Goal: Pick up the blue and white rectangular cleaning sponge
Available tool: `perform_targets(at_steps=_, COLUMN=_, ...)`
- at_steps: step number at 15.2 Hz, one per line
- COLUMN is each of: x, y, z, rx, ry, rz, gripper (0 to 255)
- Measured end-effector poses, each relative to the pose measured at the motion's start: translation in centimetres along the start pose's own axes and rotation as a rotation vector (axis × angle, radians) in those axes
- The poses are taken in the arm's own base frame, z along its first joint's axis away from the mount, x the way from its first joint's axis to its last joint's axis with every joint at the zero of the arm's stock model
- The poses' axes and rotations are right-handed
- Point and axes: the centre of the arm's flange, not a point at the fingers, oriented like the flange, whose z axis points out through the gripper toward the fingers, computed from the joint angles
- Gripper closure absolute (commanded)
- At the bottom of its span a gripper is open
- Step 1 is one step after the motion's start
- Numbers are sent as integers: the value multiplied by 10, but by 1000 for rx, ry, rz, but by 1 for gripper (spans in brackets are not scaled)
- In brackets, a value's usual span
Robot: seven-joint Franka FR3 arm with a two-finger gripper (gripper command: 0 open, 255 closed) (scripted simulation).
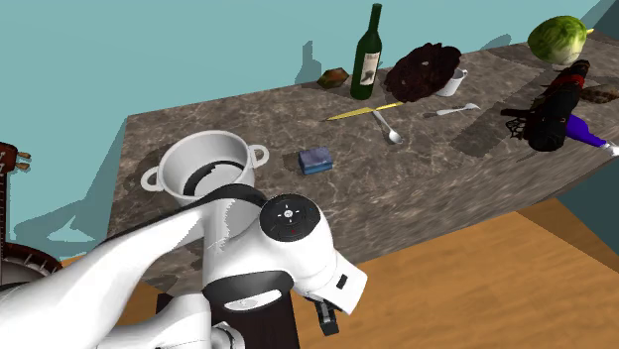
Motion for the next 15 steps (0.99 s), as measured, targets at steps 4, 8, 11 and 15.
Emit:
perform_targets(at_steps=4, x=4, y=-27, z=-5, rx=-1, ry=-24, rz=3, gripper=0)
perform_targets(at_steps=8, x=13, y=-78, z=-16, rx=-1, ry=-70, rz=11, gripper=0)
perform_targets(at_steps=11, x=24, y=-117, z=-26, rx=-2, ry=-105, rz=18, gripper=0)
perform_targets(at_steps=15, x=32, y=-165, z=-34, rx=-3, ry=-152, rz=26, gripper=0)
